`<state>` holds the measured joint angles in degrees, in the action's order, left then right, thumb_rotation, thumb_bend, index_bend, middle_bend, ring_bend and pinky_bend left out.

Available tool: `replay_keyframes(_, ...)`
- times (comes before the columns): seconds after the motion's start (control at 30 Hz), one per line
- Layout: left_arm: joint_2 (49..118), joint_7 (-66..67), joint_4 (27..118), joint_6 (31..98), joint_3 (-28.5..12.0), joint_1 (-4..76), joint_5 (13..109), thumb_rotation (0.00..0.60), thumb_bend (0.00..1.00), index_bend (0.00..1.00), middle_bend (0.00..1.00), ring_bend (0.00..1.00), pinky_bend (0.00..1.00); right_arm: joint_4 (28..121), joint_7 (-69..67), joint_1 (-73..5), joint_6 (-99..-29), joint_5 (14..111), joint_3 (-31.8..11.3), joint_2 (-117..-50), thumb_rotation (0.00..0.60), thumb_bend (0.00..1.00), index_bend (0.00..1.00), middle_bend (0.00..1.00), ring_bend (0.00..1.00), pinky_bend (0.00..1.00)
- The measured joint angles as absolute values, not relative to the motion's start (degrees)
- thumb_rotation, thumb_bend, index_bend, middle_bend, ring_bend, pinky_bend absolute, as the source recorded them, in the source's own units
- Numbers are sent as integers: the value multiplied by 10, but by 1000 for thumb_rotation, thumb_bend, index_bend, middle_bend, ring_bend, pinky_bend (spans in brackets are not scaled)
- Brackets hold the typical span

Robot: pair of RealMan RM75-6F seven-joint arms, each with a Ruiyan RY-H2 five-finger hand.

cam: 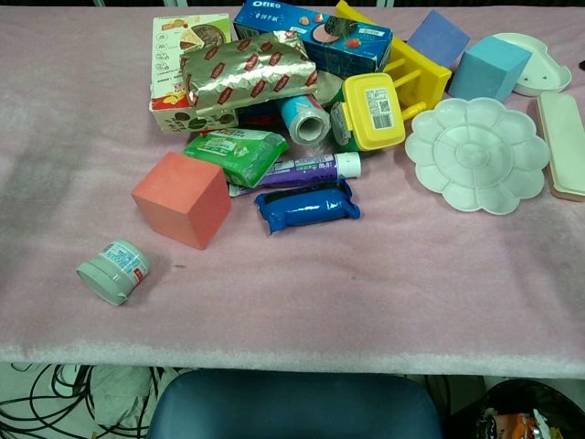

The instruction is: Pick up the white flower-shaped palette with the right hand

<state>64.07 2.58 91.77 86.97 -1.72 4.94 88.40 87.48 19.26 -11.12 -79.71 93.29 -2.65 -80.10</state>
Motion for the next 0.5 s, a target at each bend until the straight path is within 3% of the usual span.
replay_keyframes(0.5,644,31,918,865,-21,52,877,600,0,0,0,0,0,735,202,-171,-743,898,-66,-915,600,155,0,0,0,233)
